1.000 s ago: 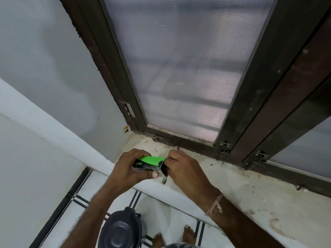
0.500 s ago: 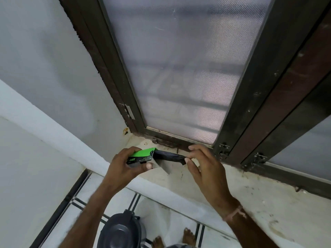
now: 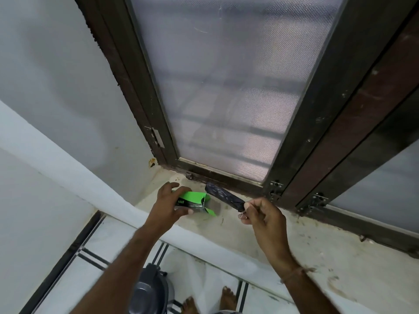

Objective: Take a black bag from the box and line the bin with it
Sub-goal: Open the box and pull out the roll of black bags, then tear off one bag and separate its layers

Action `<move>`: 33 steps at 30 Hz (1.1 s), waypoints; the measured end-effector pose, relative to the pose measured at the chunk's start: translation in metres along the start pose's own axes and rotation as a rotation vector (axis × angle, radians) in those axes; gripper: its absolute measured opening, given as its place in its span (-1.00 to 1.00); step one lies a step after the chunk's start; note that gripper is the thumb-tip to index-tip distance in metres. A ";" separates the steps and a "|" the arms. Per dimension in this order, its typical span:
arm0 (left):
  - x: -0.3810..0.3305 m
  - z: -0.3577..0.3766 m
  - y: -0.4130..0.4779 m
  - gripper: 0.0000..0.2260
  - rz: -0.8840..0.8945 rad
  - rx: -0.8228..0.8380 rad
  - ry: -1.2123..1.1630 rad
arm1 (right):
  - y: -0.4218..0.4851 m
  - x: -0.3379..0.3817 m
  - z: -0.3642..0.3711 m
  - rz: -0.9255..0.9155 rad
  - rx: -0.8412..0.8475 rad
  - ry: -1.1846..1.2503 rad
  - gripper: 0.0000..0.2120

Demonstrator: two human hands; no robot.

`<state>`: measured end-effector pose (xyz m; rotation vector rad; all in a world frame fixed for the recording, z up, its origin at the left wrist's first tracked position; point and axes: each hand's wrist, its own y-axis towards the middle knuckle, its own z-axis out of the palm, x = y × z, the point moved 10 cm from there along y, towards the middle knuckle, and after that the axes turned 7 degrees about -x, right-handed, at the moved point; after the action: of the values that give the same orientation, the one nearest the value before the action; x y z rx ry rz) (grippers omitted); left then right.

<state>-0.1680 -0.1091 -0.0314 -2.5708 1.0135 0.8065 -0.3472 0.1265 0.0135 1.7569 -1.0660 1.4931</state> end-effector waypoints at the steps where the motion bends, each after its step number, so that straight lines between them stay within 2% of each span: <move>1: -0.002 0.004 0.003 -0.44 0.016 0.006 0.028 | 0.001 -0.003 0.002 0.020 -0.001 0.010 -0.92; 6: 0.005 0.017 0.008 -0.40 0.021 -0.012 0.268 | 0.003 -0.010 0.004 0.087 0.011 0.026 -0.92; 11: -0.008 0.010 -0.003 -0.13 0.066 -0.085 0.350 | 0.002 -0.020 0.005 0.154 0.030 0.085 -0.92; 13: -0.017 -0.004 -0.014 -0.09 0.047 -0.190 0.344 | 0.003 -0.025 0.009 0.201 0.030 0.122 -0.92; 15: -0.030 -0.023 -0.030 -0.25 0.004 -0.380 0.223 | 0.002 -0.027 0.014 0.245 0.048 0.160 -0.92; 17: -0.045 -0.028 -0.046 -0.48 -0.058 -0.464 -0.118 | -0.001 -0.027 0.024 0.292 0.084 0.203 -0.91; 20: -0.059 0.011 -0.051 -0.71 -0.379 -0.229 -0.871 | -0.010 -0.027 0.040 0.380 0.137 0.282 -0.89; 22: -0.063 0.023 -0.050 -0.78 -0.487 -0.203 -1.161 | -0.016 -0.025 0.050 0.423 0.188 0.328 -0.87; 26: -0.056 0.018 -0.050 -0.80 -0.507 -0.230 -1.260 | -0.021 -0.022 0.056 0.419 0.236 0.329 -0.87; 29: -0.052 0.015 -0.053 -0.81 -0.549 -0.247 -1.204 | -0.018 -0.007 0.055 0.252 0.277 0.246 -0.88; 33: -0.057 0.014 -0.051 -0.88 -0.559 -0.249 -1.143 | -0.017 0.012 0.061 0.019 0.312 0.037 -0.72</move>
<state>-0.1723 -0.0351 -0.0075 -1.7984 -0.1462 1.8933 -0.3016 0.0814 0.0140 1.9218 -0.8687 1.7731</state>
